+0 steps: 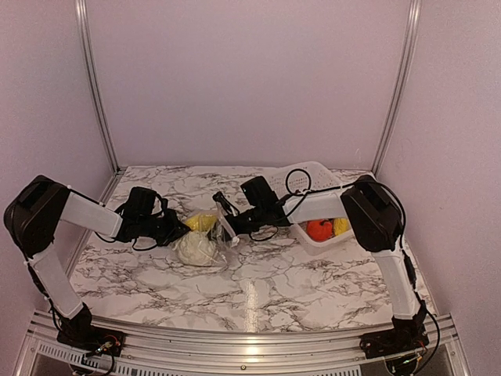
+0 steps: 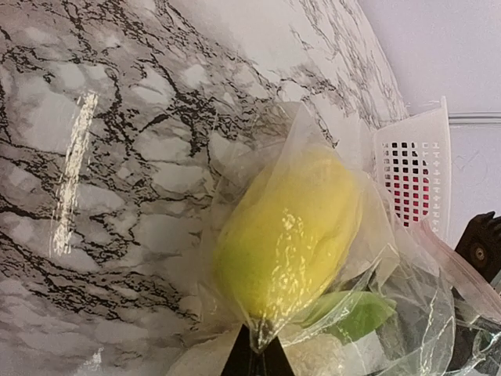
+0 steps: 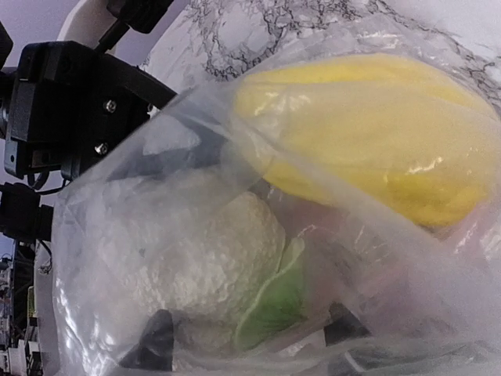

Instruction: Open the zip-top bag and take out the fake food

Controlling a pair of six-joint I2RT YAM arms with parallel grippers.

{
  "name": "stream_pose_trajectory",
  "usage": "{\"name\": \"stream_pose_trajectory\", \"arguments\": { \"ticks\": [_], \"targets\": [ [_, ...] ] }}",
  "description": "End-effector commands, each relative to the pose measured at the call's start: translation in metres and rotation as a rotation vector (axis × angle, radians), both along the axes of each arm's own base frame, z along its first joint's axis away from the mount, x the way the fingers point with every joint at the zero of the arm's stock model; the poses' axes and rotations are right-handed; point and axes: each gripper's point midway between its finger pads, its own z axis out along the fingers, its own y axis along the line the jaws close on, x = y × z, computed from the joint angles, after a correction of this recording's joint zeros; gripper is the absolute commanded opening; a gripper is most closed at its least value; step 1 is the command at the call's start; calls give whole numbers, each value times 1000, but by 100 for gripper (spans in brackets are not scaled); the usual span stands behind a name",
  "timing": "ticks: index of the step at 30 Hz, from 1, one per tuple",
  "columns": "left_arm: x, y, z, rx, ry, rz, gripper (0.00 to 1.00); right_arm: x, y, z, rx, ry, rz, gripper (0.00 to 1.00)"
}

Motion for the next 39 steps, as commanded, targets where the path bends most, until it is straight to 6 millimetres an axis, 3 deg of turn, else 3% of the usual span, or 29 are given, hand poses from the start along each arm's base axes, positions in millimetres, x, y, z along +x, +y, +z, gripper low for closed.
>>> {"name": "stream_pose_trajectory", "arguments": {
  "ticks": [1, 4, 12, 16, 18, 23, 27, 30, 34, 39],
  "targets": [
    [0, -6, -9, -5, 15, 2, 0, -14, 30, 24, 67, -24, 98, 64],
    [-1, -9, -10, -14, 17, 2, 0, -18, 34, 14, 65, 12, 122, 68],
    [-2, -11, -16, -12, 33, 11, 0, -43, 44, 27, 130, 75, 217, 77],
    [-2, -15, -16, -22, 34, 7, 0, -51, 47, 24, 145, 110, 250, 88],
    [-2, -15, -16, -23, 33, 8, 0, -53, 48, 18, 142, 129, 260, 88],
    [-3, -18, -16, -25, 34, 6, 0, -53, 50, -1, 105, 156, 256, 67],
    [-5, -16, -16, -19, 34, 5, 0, -52, 49, 10, 115, 140, 259, 41],
    [-8, -14, -12, -6, 17, -10, 0, -49, 42, 20, 123, 134, 240, 13],
    [-9, -7, -6, 28, -6, -20, 0, -38, 24, 36, 142, 113, 193, 1],
    [-10, 3, -5, 47, -15, -5, 0, -24, 1, 51, 165, 80, 138, 0]
  ]
}}
